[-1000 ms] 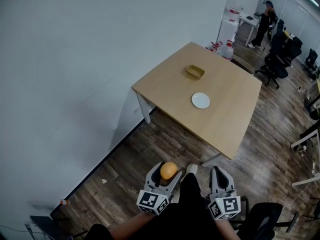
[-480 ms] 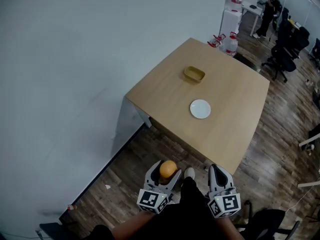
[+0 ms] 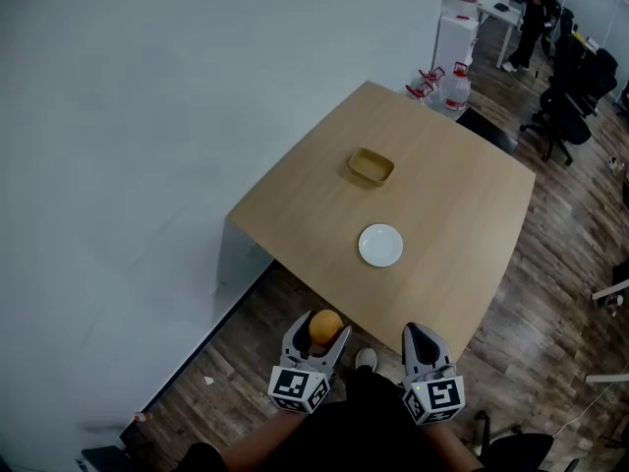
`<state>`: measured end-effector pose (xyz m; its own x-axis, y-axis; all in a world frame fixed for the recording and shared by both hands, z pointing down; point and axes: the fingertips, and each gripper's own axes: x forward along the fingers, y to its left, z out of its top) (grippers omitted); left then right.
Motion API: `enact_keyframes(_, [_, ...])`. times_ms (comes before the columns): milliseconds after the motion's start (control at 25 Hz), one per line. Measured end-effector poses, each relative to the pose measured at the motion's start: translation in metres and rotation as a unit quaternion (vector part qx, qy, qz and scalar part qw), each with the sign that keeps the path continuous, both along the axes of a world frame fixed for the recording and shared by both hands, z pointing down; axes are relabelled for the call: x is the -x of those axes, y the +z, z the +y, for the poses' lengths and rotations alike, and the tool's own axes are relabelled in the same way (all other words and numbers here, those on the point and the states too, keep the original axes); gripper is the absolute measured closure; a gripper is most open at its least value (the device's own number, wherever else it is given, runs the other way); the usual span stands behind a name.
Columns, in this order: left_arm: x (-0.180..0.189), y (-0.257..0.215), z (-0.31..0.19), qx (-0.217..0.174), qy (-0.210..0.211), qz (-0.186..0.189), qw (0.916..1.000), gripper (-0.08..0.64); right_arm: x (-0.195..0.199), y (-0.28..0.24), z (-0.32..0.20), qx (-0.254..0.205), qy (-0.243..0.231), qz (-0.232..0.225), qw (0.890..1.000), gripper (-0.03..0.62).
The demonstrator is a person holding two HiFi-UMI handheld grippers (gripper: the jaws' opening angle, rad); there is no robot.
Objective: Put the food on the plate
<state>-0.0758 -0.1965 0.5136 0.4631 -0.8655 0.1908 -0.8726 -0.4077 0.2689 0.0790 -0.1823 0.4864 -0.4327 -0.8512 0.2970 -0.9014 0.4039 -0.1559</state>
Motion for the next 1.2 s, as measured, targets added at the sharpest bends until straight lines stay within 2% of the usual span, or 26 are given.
enact_keyframes(360, [-0.039, 0.034, -0.069, 0.038, -0.006, 0.003, 0.9993, 0.247, -0.031, 0.017, -0.053, 0.021, -0.017, -0.002, 1.0, 0.532])
enact_keyframes(520, [-0.053, 0.054, -0.098, 0.021, 0.008, -0.055, 0.9982, 0.247, -0.035, 0.027, -0.066, 0.031, -0.026, -0.009, 0.999, 0.532])
enact_keyframes(600, [-0.058, 0.065, -0.118, 0.021, 0.017, -0.067, 0.9974, 0.247, -0.036, 0.034, -0.074, 0.036, -0.032, -0.01, 0.999, 0.532])
enact_keyframes(800, [-0.065, 0.105, -0.154, 0.072, 0.021, -0.05, 0.9959, 0.248, -0.031, 0.051, -0.089, 0.047, -0.049, -0.004, 0.998, 0.532])
enact_keyframes(960, [-0.085, 0.129, -0.17, 0.084, 0.062, -0.059, 0.9928, 0.247, -0.031, 0.068, -0.101, 0.061, -0.053, 0.005, 0.997, 0.532])
enact_keyframes(1080, [-0.101, 0.141, -0.185, 0.095, 0.08, -0.053, 0.9909, 0.247, -0.035, 0.077, -0.11, 0.07, -0.053, 0.009, 0.996, 0.532])
enact_keyframes(1200, [-0.114, 0.158, -0.199, 0.1, 0.1, -0.077, 0.9869, 0.247, -0.039, 0.085, -0.117, 0.078, -0.054, 0.009, 0.995, 0.532])
